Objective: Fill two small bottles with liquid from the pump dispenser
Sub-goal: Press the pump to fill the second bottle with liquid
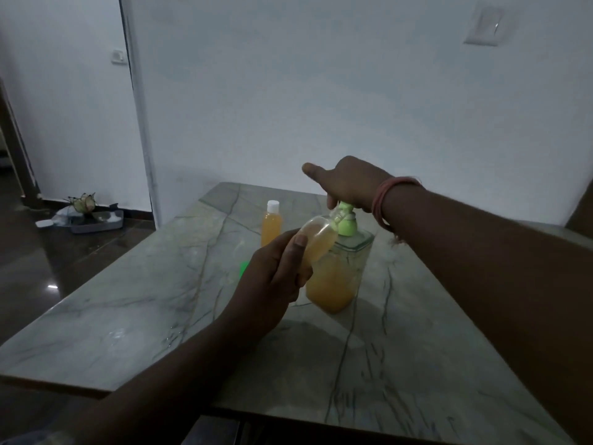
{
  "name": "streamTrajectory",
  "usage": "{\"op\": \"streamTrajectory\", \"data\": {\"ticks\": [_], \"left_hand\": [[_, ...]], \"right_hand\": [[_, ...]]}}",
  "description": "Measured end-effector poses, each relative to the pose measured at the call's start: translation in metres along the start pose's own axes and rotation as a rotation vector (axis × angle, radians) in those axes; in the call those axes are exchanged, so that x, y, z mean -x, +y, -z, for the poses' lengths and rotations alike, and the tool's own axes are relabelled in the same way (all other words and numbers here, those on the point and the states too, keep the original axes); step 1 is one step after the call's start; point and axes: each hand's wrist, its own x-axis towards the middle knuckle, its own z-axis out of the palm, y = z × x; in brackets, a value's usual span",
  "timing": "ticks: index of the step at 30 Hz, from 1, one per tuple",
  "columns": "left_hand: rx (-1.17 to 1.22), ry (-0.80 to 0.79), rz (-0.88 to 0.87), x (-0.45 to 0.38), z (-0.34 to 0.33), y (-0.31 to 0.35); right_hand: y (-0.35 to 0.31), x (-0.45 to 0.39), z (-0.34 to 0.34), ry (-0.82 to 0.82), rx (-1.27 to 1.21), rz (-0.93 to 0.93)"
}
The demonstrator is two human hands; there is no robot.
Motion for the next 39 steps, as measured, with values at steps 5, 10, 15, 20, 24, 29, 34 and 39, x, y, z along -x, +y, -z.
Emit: {"op": "streamTrajectory", "data": {"ticks": [5,10,15,20,24,29,34,39], "left_hand": [[0.01,0.003,-0.014,0.001,-0.001,0.0],[0.004,-0.014,-0.026,0.002,0.0,-0.001],[0.004,0.002,-0.008,0.0,-0.001,-0.002],[0.033,-0.009,-0.009,0.001,-0.001,0.0],[0.035,0.0,-0.019,0.001,0.0,-0.002],[0.015,0.0,-0.009,0.001,-0.002,0.001],[0.03,0.0,-0.006,0.001,0.0,-0.003],[0.019,0.004,-0.012,0.0,-0.002,-0.001]], "right_hand": [[-0.002,-0.003,-0.008,-0.01,0.081,-0.021],[-0.005,-0.007,-0.003,0.017,0.125,0.025],[0.004,-0.008,-0.012,0.019,-0.005,-0.023],[-0.003,-0.005,-0.004,-0.02,0.096,-0.012],[0.002,-0.008,-0.009,0.031,0.024,-0.008],[-0.004,-0.006,-0.007,-0.01,0.108,-0.028],[-0.002,-0.004,-0.003,-0.033,0.017,-0.015],[-0.007,0.001,-0.005,-0.015,0.103,-0.034]]}}
